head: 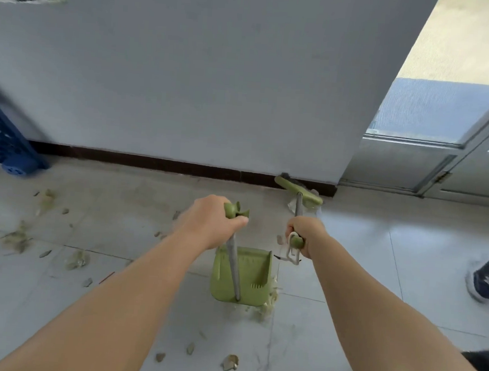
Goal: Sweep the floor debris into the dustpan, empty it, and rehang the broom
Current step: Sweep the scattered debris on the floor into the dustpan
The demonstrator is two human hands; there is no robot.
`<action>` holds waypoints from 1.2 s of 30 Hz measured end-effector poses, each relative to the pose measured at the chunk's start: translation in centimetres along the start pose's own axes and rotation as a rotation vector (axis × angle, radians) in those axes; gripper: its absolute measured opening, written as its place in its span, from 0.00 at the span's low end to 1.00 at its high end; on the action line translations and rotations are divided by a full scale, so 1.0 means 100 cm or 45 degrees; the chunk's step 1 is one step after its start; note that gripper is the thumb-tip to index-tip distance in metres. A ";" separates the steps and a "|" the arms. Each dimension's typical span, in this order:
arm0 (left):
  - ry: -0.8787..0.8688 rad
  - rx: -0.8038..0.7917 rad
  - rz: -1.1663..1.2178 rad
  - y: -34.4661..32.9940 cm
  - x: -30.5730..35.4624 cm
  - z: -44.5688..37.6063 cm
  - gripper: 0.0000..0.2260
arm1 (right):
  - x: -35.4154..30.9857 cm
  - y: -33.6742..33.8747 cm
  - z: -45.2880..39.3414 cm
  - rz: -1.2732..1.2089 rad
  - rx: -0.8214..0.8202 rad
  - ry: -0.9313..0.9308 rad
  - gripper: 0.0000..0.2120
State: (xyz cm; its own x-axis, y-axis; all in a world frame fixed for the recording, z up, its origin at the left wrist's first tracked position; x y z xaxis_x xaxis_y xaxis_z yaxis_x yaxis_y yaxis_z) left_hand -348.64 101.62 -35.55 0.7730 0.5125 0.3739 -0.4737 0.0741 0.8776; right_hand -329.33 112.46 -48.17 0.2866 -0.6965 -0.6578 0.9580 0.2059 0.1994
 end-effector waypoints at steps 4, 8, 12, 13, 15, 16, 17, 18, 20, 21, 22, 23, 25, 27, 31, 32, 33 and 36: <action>-0.035 -0.012 -0.014 -0.002 0.010 -0.036 0.14 | -0.022 0.019 -0.046 0.062 0.040 -0.003 0.09; -0.045 0.005 -0.032 -0.005 0.012 -0.060 0.16 | -0.030 0.032 -0.087 0.142 0.089 -0.002 0.12; -0.043 -0.010 -0.074 -0.008 0.012 -0.077 0.15 | -0.009 0.033 -0.118 0.180 0.015 -0.174 0.02; -0.046 -0.013 -0.096 -0.009 0.013 -0.078 0.15 | 0.003 0.035 -0.120 0.265 0.013 -0.266 0.05; -0.054 -0.021 -0.133 -0.011 0.012 -0.079 0.14 | 0.031 0.041 -0.120 0.358 0.032 -0.436 0.10; -0.058 -0.026 -0.139 -0.010 0.011 -0.078 0.14 | 0.043 0.045 -0.119 0.375 0.070 -0.503 0.11; -0.064 -0.028 -0.140 -0.010 0.011 -0.077 0.13 | 0.053 0.048 -0.115 0.389 0.100 -0.541 0.12; -0.071 -0.027 -0.137 -0.009 0.010 -0.075 0.13 | 0.062 0.050 -0.110 0.387 0.122 -0.564 0.12; -0.086 -0.028 -0.140 -0.006 0.008 -0.069 0.12 | 0.074 0.052 -0.097 0.339 0.182 -0.579 0.12; -0.091 -0.028 -0.146 -0.004 0.006 -0.065 0.12 | 0.081 0.049 -0.088 0.301 0.169 -0.591 0.11; -0.095 -0.028 -0.154 -0.003 0.004 -0.060 0.12 | 0.090 0.046 -0.079 0.242 0.148 -0.615 0.11; -0.098 -0.028 -0.162 -0.001 0.001 -0.054 0.12 | 0.100 0.043 -0.070 0.143 0.159 -0.659 0.12; -0.099 -0.023 -0.158 0.003 -0.007 -0.040 0.12 | 0.119 0.033 -0.045 -0.039 0.222 -0.779 0.15; -0.083 -0.007 -0.144 0.009 -0.018 -0.027 0.12 | 0.126 0.011 -0.018 -0.118 0.148 -0.797 0.17; -0.083 0.012 -0.130 0.024 -0.049 0.014 0.13 | 0.137 -0.039 0.040 0.102 -0.076 -0.595 0.13; -0.095 0.016 -0.124 0.028 -0.058 0.027 0.14 | 0.144 -0.052 0.054 0.102 -0.117 -0.575 0.13; -0.100 0.020 -0.119 0.032 -0.069 0.042 0.14 | 0.153 -0.064 0.069 0.114 -0.139 -0.558 0.14; -0.091 0.046 -0.112 0.043 -0.105 0.085 0.15 | 0.171 -0.100 0.107 0.235 -0.180 -0.458 0.12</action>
State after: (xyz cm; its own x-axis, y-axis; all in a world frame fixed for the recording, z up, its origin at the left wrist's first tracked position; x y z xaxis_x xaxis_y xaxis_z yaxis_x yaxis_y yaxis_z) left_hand -355.19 89.25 -33.12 0.8397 0.4428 0.3144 -0.3883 0.0848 0.9176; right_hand -334.00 91.09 -53.64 0.4580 -0.8293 -0.3201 0.8889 0.4246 0.1719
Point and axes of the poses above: each hand's wrist, its own z-axis away from the middle knuckle, its own y-axis out of the back of the hand, x = y × z, the point moved 7 cm from there along -z, towards the middle knuckle, and after that the axes turned 6 degrees about -z, right-handed, at the moved point
